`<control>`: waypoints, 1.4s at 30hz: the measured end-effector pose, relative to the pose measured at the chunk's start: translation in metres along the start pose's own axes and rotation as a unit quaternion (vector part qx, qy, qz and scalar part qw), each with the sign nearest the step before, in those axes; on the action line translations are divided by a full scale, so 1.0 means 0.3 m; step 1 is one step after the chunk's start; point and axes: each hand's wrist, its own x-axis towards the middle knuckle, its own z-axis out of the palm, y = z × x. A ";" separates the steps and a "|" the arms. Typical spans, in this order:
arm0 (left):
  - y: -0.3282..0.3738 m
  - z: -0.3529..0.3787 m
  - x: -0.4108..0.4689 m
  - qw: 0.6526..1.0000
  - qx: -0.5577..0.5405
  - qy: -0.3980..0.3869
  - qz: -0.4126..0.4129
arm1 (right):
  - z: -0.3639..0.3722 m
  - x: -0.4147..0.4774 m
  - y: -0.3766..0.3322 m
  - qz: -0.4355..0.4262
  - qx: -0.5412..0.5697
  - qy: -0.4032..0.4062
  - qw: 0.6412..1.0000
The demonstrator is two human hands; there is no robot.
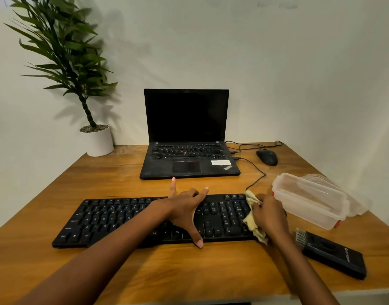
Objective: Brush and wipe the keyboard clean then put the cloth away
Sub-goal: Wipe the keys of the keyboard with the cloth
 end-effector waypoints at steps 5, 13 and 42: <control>-0.007 0.002 -0.005 1.000 -0.005 0.006 -0.001 | 0.019 0.075 -0.066 -0.049 -0.042 0.026 0.998; -0.018 0.011 -0.001 1.000 -0.005 0.010 0.005 | -0.064 -0.221 0.048 -0.050 -0.091 0.000 0.995; -0.024 0.027 0.002 1.000 0.000 0.023 0.006 | 0.095 -0.400 -0.132 -0.160 -0.032 -0.010 0.987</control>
